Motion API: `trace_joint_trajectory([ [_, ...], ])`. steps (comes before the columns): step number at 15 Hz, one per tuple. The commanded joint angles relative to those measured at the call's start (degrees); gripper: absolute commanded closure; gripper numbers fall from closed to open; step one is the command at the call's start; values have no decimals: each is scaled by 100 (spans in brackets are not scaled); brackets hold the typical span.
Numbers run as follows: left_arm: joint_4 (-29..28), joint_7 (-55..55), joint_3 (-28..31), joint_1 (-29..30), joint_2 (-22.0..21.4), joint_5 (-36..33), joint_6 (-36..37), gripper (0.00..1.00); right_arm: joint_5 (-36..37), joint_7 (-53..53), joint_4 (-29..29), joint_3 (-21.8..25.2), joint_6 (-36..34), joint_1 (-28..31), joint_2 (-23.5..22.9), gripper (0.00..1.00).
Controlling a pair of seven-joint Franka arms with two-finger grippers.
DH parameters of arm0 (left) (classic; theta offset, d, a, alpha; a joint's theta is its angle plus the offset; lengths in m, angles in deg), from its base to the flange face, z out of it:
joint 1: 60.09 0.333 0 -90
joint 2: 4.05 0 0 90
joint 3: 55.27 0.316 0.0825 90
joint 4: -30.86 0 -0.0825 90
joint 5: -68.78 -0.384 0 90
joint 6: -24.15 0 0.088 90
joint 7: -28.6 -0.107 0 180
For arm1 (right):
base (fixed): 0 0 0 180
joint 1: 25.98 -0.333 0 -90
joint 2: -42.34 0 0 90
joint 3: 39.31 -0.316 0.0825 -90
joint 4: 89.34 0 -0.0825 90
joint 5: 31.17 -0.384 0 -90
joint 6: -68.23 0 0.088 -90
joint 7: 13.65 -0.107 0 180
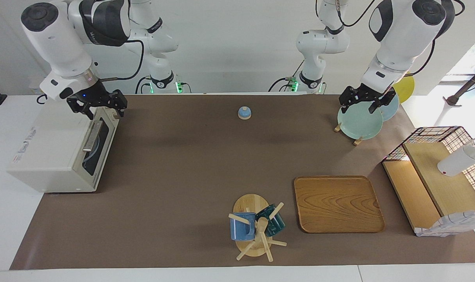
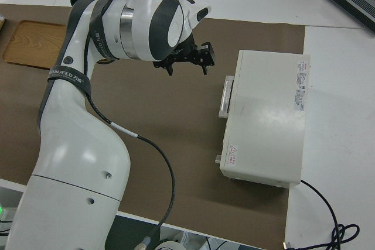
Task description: Put eggplant into oven
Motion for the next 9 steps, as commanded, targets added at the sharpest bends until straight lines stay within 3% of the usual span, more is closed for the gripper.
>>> trace_joint_trajectory([
  [1,-94,28,-14,48,-126,3,-18,0,-114,-204,234,44,-161,-53,-93,0],
  [9,-94,28,-14,48,-126,3,-18,0,-131,-248,22,70,-135,-123,101,0],
])
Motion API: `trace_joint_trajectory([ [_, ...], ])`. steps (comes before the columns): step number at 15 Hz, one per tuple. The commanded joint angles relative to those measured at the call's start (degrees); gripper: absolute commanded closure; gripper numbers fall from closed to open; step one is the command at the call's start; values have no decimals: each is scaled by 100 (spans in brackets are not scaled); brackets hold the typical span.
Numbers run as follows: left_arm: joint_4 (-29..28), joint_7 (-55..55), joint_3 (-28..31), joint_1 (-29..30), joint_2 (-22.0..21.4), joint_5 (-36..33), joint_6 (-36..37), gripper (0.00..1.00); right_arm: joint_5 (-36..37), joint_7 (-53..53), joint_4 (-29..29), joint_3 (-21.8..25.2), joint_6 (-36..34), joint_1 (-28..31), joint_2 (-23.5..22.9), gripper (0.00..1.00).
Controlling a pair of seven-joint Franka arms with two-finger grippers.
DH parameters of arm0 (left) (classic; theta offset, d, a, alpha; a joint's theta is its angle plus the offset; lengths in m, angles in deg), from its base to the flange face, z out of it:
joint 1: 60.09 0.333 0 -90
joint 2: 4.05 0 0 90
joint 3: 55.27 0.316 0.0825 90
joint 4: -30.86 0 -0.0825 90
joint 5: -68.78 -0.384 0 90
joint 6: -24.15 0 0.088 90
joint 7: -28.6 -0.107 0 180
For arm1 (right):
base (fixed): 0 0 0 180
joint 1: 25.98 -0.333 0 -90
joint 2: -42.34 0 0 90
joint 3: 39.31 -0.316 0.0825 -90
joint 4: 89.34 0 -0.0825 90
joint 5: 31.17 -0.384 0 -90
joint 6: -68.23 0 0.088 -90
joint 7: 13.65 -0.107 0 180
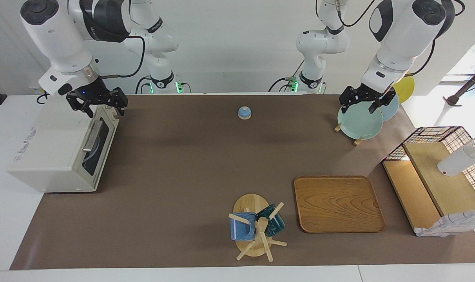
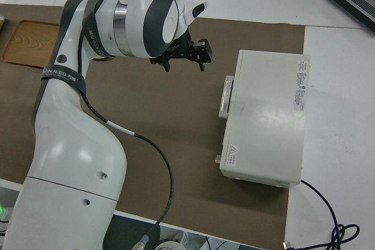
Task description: Put eggplant into oven
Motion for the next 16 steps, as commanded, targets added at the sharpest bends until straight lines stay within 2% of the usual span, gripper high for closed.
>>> trace_joint_trajectory([
  [1,-94,28,-14,48,-117,3,-18,0,-131,-117,-57,58,-25,-8,87,0],
  [16,-94,28,-14,48,-126,3,-18,0,-158,-372,5,85,-24,1,96,0],
])
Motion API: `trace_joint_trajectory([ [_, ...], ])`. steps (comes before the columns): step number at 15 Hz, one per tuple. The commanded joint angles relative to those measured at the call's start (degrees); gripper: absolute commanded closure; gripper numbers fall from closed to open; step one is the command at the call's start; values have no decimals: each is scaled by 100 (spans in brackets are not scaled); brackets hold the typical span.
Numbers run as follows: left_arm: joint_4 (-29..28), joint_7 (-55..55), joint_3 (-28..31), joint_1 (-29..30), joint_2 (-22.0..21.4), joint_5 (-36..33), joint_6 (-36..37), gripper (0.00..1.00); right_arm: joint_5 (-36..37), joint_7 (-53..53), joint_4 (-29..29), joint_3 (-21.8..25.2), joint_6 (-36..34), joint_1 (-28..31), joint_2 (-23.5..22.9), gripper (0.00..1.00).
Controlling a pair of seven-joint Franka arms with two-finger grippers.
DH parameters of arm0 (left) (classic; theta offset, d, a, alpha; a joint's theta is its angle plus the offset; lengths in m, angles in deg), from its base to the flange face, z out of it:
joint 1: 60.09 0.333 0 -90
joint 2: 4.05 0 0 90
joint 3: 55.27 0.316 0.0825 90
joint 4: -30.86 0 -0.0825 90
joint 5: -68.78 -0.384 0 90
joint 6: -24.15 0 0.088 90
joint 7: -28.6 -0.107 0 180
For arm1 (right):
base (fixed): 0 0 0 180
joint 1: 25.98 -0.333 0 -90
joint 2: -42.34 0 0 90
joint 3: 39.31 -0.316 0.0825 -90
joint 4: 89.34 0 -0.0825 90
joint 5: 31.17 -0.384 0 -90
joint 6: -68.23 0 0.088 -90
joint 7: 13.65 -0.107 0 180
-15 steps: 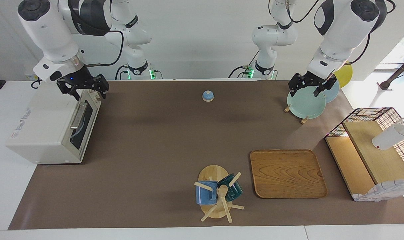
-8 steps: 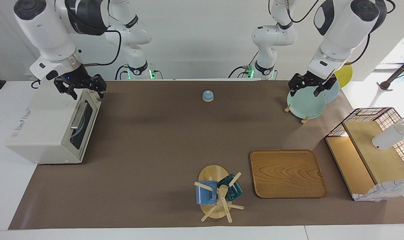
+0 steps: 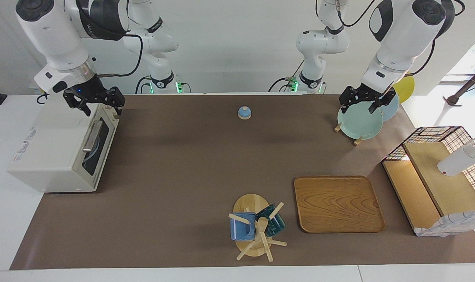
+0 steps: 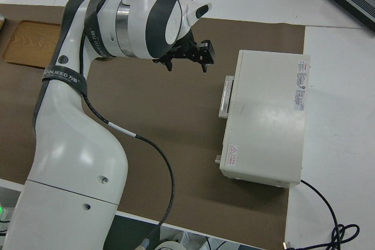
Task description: Put eggplant into oven
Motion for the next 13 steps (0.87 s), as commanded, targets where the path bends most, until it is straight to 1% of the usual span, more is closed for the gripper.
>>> trace_joint_trajectory([
  [1,-95,28,-14,48,-126,3,-18,0,-201,-133,12,0,-25,-1,51,0],
  [13,-95,28,-14,48,-126,3,-18,0,-210,-19,21,-26,-130,-1,60,0],
])
